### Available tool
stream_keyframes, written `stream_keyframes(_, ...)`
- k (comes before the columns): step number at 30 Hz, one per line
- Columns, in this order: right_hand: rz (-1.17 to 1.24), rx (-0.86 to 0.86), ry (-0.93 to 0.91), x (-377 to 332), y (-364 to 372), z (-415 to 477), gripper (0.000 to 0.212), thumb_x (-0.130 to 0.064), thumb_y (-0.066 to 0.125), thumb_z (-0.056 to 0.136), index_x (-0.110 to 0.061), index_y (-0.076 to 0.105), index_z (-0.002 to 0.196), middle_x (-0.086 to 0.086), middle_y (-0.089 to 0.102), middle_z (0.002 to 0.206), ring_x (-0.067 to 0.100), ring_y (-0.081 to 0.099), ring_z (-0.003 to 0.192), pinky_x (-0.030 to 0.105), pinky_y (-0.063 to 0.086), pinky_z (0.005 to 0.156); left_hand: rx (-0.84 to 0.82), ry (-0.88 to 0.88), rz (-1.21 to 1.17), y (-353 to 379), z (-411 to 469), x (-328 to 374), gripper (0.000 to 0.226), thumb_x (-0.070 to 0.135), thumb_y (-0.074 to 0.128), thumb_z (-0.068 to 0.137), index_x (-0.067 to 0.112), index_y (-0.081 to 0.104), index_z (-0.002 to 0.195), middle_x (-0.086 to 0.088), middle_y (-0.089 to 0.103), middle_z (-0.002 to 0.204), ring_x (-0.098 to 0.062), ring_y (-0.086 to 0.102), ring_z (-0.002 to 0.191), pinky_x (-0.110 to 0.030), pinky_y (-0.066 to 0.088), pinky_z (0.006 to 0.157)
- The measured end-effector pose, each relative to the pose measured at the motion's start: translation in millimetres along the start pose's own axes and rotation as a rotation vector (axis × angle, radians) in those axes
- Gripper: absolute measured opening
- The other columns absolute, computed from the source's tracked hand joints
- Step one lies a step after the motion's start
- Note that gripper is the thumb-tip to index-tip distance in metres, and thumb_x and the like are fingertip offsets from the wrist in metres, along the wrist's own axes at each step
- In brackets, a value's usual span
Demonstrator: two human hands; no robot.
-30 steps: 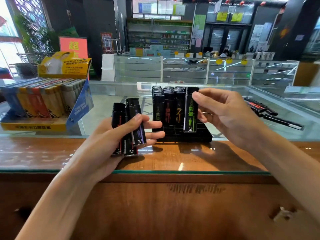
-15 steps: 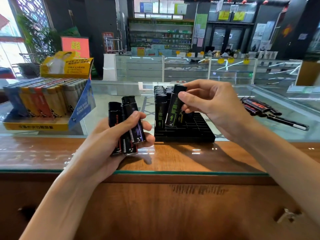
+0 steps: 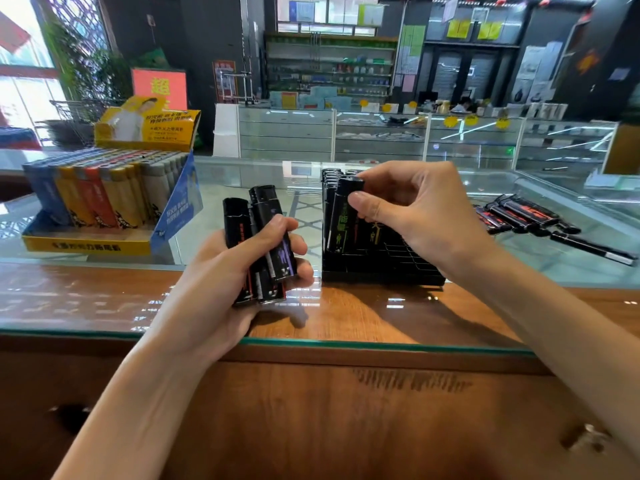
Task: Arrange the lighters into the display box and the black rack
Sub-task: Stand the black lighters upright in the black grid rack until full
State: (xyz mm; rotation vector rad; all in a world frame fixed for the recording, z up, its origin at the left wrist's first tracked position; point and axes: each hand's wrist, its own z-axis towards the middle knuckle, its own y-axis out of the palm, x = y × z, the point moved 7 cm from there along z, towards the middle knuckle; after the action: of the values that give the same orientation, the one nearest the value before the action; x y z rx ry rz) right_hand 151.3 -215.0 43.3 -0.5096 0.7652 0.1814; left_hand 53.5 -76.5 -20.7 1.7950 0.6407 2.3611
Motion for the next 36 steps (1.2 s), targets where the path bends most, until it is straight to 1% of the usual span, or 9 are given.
stream_keyframes(2, -0.05, 0.009, -0.013, 0, 3, 0, 0.017, -0.014, 0.076, 0.077, -0.028, 0.069, 0.084, -0.009, 0.07, 0.077, 0.008, 0.068, 0.072, 0.023, 0.056, 0.074, 0.003, 0.002, 0.002, 0, 0, 0, 0.022, 0.023, 0.061, 0.079, 0.006, 0.061, 0.094, -0.006, 0.062, 0.07, -0.019, 0.063, 0.059, -0.032, 0.053, 0.047)
stream_keyframes(10, -0.104, 0.044, 0.009, 7, 7, -2, 0.018, -0.016, 0.08, 0.072, -0.015, 0.071, 0.087, 0.0, 0.071, 0.078, 0.015, 0.069, 0.072, 0.027, 0.057, 0.074, -0.006, 0.001, -0.003, -1, 0, 0, 0.024, 0.023, 0.061, 0.08, 0.005, 0.061, 0.096, -0.006, 0.062, 0.07, -0.02, 0.063, 0.059, -0.033, 0.053, 0.048)
stream_keyframes(16, -0.099, 0.055, 0.009, 8, 7, -4, 0.015, -0.017, 0.081, 0.071, -0.014, 0.07, 0.081, 0.0, 0.071, 0.071, 0.01, 0.069, 0.063, 0.021, 0.055, 0.064, 0.004, -0.006, -0.002, -1, -1, 0, 0.024, 0.022, 0.06, 0.08, 0.005, 0.06, 0.096, -0.005, 0.062, 0.07, -0.019, 0.063, 0.059, -0.033, 0.052, 0.047)
stream_keyframes(19, -0.101, 0.064, 0.016, 9, 7, -5, 0.014, -0.018, 0.081, 0.071, -0.014, 0.069, 0.077, 0.001, 0.07, 0.066, 0.011, 0.068, 0.059, 0.022, 0.056, 0.061, 0.013, -0.011, 0.008, -2, 0, -1, 0.023, 0.023, 0.062, 0.079, 0.006, 0.063, 0.093, -0.006, 0.063, 0.071, -0.02, 0.063, 0.06, -0.033, 0.053, 0.047)
stream_keyframes(23, -0.175, 0.091, 0.008, 9, 7, -7, 0.017, -0.022, 0.081, 0.071, -0.009, 0.071, 0.074, 0.001, 0.069, 0.06, 0.009, 0.065, 0.053, 0.026, 0.056, 0.059, 0.016, -0.006, 0.07, -3, -1, -2, 0.018, 0.026, 0.065, 0.075, 0.011, 0.074, 0.08, -0.012, 0.072, 0.084, -0.024, 0.069, 0.067, -0.032, 0.056, 0.056)
stream_keyframes(25, -0.195, 0.097, 0.012, 10, 7, -8, 0.017, -0.022, 0.081, 0.071, -0.008, 0.072, 0.074, 0.001, 0.068, 0.059, 0.009, 0.065, 0.052, 0.027, 0.056, 0.058, 0.006, -0.009, 0.087, -2, -2, -2, 0.019, 0.027, 0.064, 0.076, 0.011, 0.074, 0.082, -0.015, 0.072, 0.091, -0.026, 0.071, 0.072, -0.033, 0.057, 0.058)
stream_keyframes(29, -0.197, 0.077, 0.025, 11, 7, -10, 0.014, -0.02, 0.082, 0.071, -0.01, 0.072, 0.074, -0.001, 0.068, 0.059, 0.008, 0.064, 0.051, 0.023, 0.055, 0.058, 0.006, -0.011, 0.097, -1, -3, -1, 0.023, 0.025, 0.062, 0.079, 0.007, 0.07, 0.09, -0.015, 0.072, 0.092, -0.027, 0.071, 0.074, -0.037, 0.058, 0.06)
stream_keyframes(32, -0.184, 0.065, 0.032, 11, 6, -11, 0.011, -0.019, 0.08, 0.073, -0.013, 0.072, 0.076, -0.003, 0.069, 0.061, 0.007, 0.065, 0.053, 0.02, 0.053, 0.058, -0.017, -0.02, 0.111, 2, -4, 0, 0.026, 0.025, 0.064, 0.077, 0.005, 0.07, 0.093, -0.016, 0.071, 0.092, -0.029, 0.071, 0.076, -0.045, 0.058, 0.062)
stream_keyframes(36, -0.042, 0.051, 0.024, 5, 2, -17, 0.002, -0.015, 0.07, 0.083, -0.014, 0.072, 0.084, -0.001, 0.071, 0.07, 0.01, 0.067, 0.061, 0.021, 0.051, 0.06, -0.081, -0.039, 0.133, 6, -5, -2, 0.023, 0.024, 0.065, 0.074, 0.008, 0.074, 0.087, -0.018, 0.072, 0.093, -0.032, 0.071, 0.078, -0.039, 0.058, 0.061)
